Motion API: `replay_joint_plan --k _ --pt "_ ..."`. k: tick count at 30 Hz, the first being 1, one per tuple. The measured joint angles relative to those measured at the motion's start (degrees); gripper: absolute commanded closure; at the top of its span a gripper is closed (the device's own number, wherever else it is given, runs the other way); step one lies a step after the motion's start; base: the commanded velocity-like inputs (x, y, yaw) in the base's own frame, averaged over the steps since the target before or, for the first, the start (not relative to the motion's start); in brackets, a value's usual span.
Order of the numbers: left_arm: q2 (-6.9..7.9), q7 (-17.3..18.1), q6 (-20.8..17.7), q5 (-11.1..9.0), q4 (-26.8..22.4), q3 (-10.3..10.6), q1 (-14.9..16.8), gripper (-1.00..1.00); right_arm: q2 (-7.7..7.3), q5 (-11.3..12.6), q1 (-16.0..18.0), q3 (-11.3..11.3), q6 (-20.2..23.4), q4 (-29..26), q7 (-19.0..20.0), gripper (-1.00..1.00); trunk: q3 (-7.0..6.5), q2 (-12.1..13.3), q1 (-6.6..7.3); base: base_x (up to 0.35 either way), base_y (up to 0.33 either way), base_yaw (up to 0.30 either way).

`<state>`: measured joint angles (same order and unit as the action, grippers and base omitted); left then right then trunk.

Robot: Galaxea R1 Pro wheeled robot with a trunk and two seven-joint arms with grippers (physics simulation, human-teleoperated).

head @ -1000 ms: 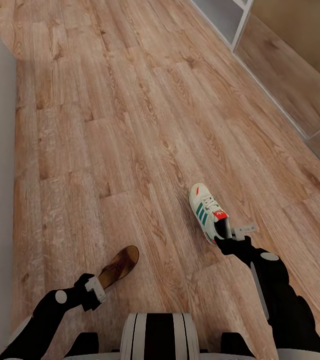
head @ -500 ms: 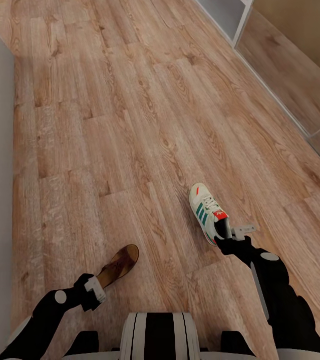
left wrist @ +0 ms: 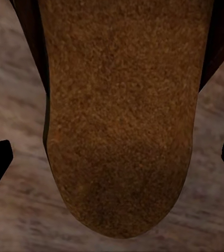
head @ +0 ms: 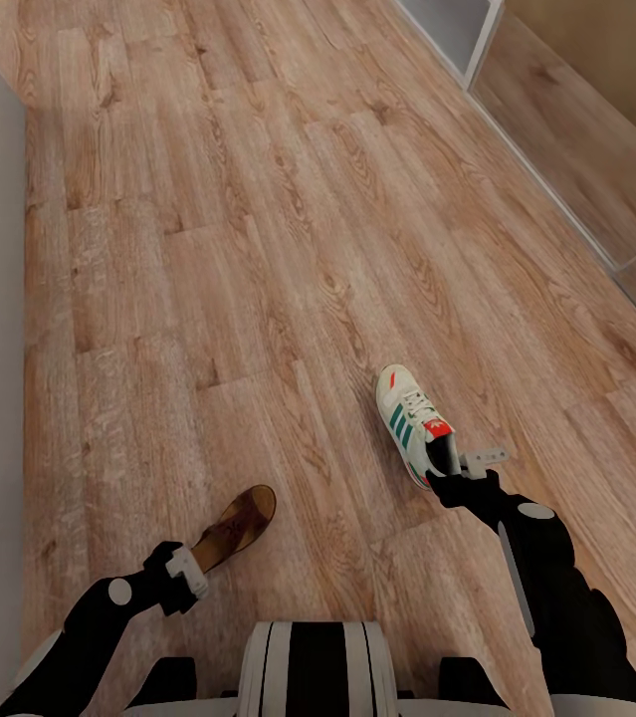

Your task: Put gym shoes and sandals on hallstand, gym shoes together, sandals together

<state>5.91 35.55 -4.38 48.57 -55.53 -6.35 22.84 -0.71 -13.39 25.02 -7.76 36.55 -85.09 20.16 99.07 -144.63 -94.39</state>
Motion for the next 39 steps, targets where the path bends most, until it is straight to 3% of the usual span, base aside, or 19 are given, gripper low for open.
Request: replay_joint_plan --k 27,30,39 --pt "0.00 -0.1 -0.1 0.1 0.1 -0.1 0.0 -1.00 0.00 0.0 0.0 0.0 0.0 0.0 0.0 1.00 0.00 0.0 0.00 0.000 0.000 0.000" --pt "0.03 -0.1 -0.1 0.1 0.1 -0.1 0.0 -1.00 0.00 0.0 0.0 0.0 0.0 0.0 0.0 1.00 0.66 0.0 -0.08 0.000 0.000 0.000" --pt "0.09 -0.2 -0.1 0.1 0.0 -0.1 0.0 -1.00 0.00 0.0 0.0 0.0 0.0 0.0 0.0 1.00 0.67 0.0 -0.08 0.000 0.000 0.000"
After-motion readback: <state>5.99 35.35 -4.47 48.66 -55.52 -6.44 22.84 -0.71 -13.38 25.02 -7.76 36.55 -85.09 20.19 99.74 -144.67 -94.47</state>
